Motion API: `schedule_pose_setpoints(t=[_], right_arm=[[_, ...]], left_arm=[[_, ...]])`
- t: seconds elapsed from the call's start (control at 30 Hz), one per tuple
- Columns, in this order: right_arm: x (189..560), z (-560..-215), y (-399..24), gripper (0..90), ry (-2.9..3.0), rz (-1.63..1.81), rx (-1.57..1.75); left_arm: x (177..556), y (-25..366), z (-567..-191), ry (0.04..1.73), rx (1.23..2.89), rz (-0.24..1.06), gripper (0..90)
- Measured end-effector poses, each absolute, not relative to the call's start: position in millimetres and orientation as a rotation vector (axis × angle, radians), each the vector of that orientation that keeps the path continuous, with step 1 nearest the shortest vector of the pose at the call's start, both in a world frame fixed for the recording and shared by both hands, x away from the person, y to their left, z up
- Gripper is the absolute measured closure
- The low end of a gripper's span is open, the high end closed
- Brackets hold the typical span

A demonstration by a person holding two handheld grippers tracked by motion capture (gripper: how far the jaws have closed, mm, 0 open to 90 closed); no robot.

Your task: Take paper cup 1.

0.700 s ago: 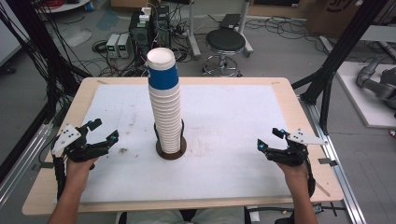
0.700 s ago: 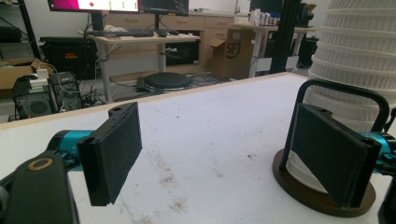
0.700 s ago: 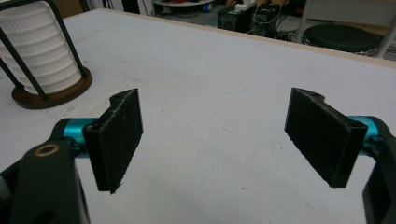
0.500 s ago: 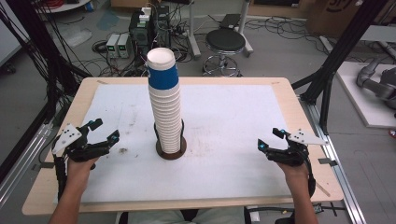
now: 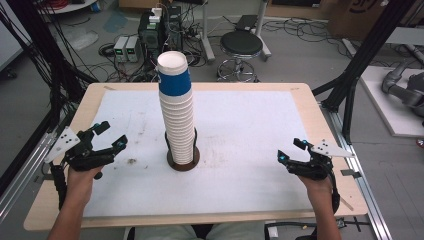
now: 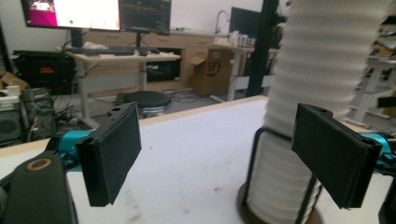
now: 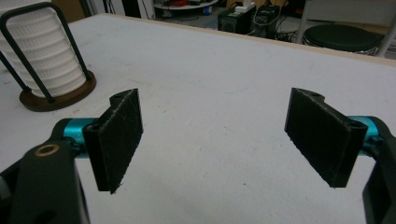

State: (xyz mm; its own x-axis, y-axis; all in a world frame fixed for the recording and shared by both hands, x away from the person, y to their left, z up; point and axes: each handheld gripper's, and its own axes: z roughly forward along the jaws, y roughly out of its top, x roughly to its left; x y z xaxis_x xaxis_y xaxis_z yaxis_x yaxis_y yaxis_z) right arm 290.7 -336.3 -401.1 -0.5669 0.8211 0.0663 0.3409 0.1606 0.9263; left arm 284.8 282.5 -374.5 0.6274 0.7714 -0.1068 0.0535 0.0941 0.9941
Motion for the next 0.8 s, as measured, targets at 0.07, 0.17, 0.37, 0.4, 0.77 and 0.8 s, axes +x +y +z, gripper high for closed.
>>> schedule_pose_setpoints(t=[0.07,0.17,0.37,0.4,0.77,0.8], right_arm=[[290,-400,-335,19.8,1.990,1.393,1.091],[293,-401,-331,19.8,2.001,1.391,1.085],[295,-403,-327,19.8,2.019,1.388,1.080],[295,-403,-327,19.8,2.019,1.388,1.080],[293,-402,-327,19.8,2.017,1.392,1.076],[293,-402,-327,19.8,2.017,1.392,1.076]], left_arm=[[282,280,-365,0.741,1.374,0.573,15.8],[279,272,-345,0.701,1.386,0.556,15.6],[282,250,-298,0.602,1.447,0.494,15.3],[283,246,-291,0.598,1.460,0.487,15.3],[298,213,-228,0.513,1.515,0.452,15.3],[300,210,-223,0.511,1.521,0.446,15.3]])
